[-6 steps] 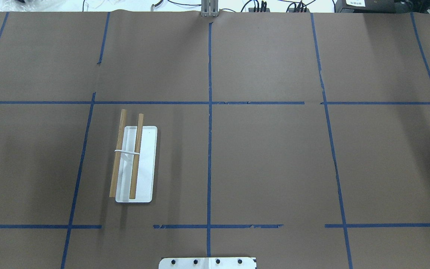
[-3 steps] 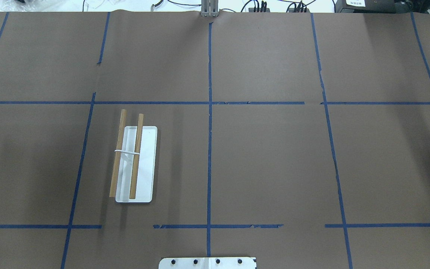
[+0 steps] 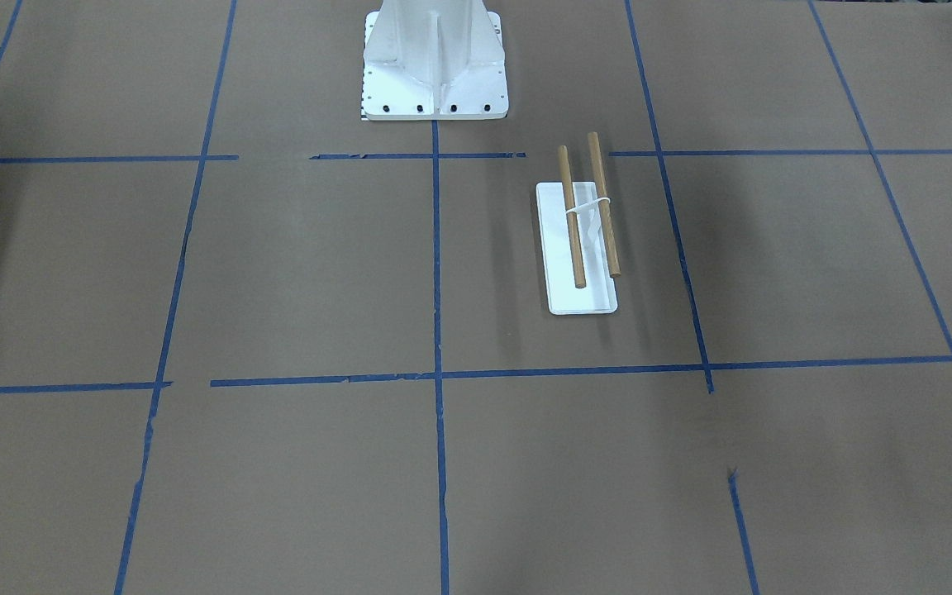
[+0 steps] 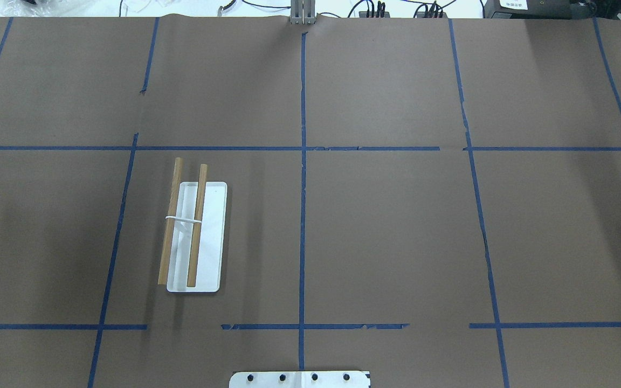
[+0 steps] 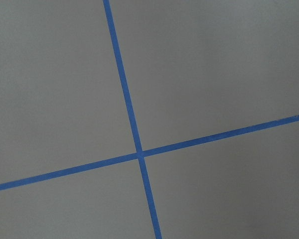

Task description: Hang towel on rack

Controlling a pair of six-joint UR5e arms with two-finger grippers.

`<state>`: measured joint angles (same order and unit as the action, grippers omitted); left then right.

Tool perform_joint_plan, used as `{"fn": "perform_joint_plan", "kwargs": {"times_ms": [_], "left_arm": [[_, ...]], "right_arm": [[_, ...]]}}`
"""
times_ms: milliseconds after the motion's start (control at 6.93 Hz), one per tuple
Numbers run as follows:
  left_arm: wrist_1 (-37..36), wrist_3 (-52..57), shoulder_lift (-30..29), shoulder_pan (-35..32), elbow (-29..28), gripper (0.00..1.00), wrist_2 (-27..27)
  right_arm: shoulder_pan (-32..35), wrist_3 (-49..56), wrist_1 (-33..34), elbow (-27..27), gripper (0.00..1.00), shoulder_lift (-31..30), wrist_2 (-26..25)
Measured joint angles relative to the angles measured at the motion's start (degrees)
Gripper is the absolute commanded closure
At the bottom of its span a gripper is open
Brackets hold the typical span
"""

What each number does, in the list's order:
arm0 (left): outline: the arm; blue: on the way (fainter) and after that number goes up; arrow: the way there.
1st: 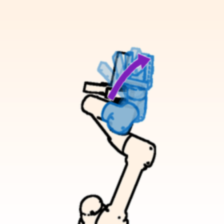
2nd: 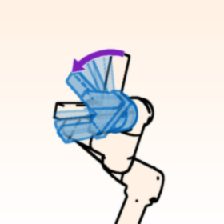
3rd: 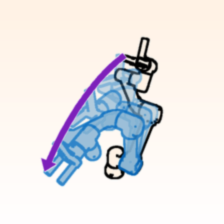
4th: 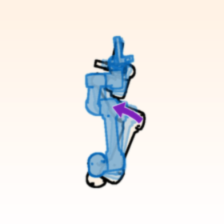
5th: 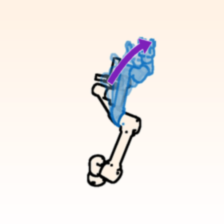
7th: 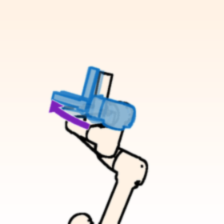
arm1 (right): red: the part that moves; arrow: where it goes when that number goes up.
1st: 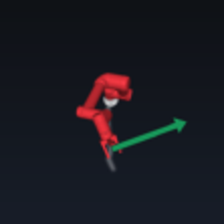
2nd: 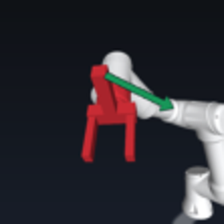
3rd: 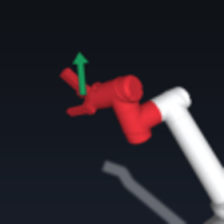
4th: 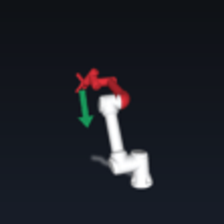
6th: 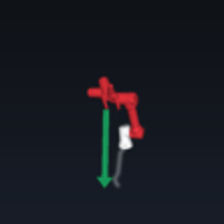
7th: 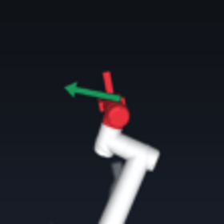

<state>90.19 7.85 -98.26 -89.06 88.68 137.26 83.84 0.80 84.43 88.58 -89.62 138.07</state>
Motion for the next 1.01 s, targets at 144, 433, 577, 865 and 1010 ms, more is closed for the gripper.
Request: {"fn": "perform_joint_plan", "kwargs": {"times_ms": [144,433,577,865,1010], "left_arm": [[0.1,0.0,0.0,0.0,0.4,0.00,0.2],[0.2,0.0,0.1,0.0,0.9,0.00,0.5],[0.2,-0.1,0.1,0.0,1.5,0.00,0.5],[0.2,-0.2,0.2,0.0,2.4,0.00,0.6],[0.2,-0.2,0.2,0.0,2.7,0.00,0.6]], "right_arm": [[0.0,0.0,-0.6,2.5,0.02,-2.9,-0.9],[-0.2,0.2,-1.8,1.1,0.24,-6.4,-7.9],[-0.5,0.6,-4.0,-2.5,0.26,-6.6,-10.1],[-1.1,1.0,-11.6,-10.2,0.27,-7.0,-11.1],[-1.3,1.1,-13.6,-12.1,0.29,-7.5,-11.0]]}}
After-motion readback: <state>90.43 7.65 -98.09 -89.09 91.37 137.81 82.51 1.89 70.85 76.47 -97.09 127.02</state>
